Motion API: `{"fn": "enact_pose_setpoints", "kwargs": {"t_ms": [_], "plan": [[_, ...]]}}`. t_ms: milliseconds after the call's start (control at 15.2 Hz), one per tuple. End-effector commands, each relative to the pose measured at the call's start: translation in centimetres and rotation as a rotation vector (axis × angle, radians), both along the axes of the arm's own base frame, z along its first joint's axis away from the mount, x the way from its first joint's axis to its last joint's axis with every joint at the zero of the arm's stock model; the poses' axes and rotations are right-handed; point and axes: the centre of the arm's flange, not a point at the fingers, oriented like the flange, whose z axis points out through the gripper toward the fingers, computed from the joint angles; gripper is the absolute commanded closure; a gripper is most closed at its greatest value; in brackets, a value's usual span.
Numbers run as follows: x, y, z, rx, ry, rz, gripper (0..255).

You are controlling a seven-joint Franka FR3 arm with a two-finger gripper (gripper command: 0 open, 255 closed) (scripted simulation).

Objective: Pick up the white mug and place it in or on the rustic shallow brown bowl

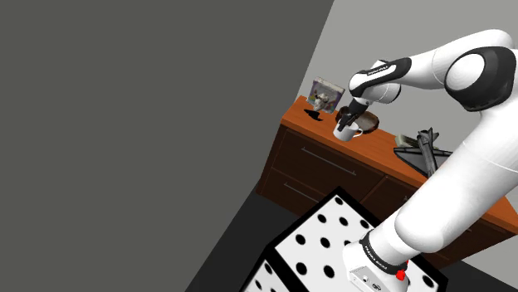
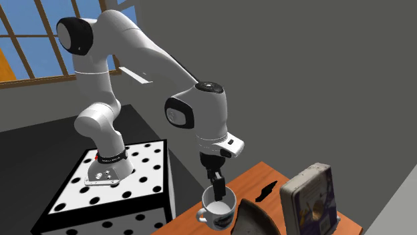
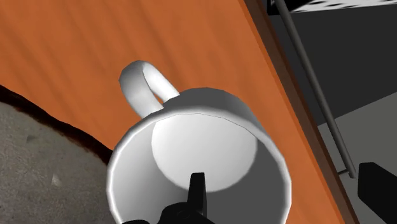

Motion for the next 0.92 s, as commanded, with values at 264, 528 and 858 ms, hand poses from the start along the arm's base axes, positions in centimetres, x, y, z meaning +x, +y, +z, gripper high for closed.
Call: {"fn": "enact_pose_setpoints", "kwargs": {"t_ms": [264,528,858], "plan": [[0.05,-0.05,-0.79,0.000,0.000,0.000,0],[0.05,-0.05,-0.78,0.000,0.000,0.000,0],[0.05,-0.05,-0.78,0.000,0.000,0.000,255]]}}
